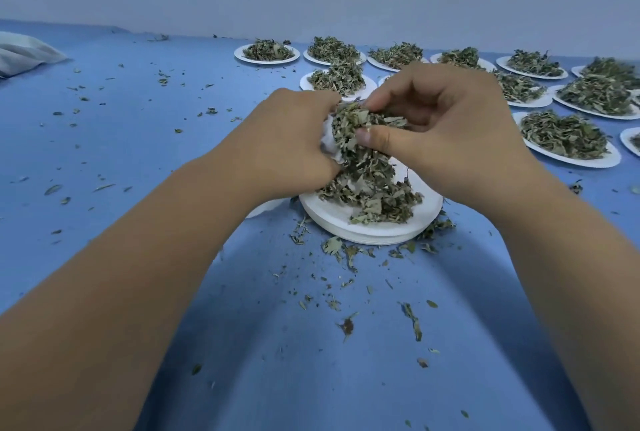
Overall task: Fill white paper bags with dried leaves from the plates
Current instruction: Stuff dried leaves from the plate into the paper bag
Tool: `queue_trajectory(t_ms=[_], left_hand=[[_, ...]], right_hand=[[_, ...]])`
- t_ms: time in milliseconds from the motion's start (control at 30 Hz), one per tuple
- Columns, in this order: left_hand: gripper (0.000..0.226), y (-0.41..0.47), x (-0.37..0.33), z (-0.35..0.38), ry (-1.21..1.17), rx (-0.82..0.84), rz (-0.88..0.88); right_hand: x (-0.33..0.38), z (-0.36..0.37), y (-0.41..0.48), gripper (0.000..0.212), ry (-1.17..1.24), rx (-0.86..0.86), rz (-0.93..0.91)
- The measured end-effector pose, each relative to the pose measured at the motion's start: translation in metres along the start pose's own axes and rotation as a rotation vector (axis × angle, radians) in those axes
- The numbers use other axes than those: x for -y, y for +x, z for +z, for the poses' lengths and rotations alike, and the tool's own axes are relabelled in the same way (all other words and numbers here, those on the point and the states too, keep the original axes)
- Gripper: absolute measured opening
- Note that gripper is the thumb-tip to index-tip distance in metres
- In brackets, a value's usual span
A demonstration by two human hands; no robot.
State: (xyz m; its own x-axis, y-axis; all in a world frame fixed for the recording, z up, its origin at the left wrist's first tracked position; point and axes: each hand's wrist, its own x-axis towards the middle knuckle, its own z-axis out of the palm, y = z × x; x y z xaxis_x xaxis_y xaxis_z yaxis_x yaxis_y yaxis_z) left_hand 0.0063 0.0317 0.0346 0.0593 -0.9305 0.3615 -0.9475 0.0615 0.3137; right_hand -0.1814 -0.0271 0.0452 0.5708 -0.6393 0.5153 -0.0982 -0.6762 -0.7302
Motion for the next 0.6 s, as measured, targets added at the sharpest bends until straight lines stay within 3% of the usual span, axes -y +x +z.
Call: queue_trajectory(t_ms=[233, 367, 600], left_hand=[[0.018, -0.011, 0.0, 0.007, -0.056, -0.096, 0.024], [0.021, -0.013, -0.003, 0.006, -0.084, -0.113, 0.048], [0.041, -0.012, -0.006, 0.009, 0.018, -0.065, 0.067]], right_hand=[[0.001, 0.007, -0.001, 0.015, -0.123, 0.083, -0.046], [0.004, 0.012, -0.001, 0.024, -0.113, 0.132, -0.048], [0.004, 0.021, -0.002, 0.025, -0.215, -0.031, -0.016]])
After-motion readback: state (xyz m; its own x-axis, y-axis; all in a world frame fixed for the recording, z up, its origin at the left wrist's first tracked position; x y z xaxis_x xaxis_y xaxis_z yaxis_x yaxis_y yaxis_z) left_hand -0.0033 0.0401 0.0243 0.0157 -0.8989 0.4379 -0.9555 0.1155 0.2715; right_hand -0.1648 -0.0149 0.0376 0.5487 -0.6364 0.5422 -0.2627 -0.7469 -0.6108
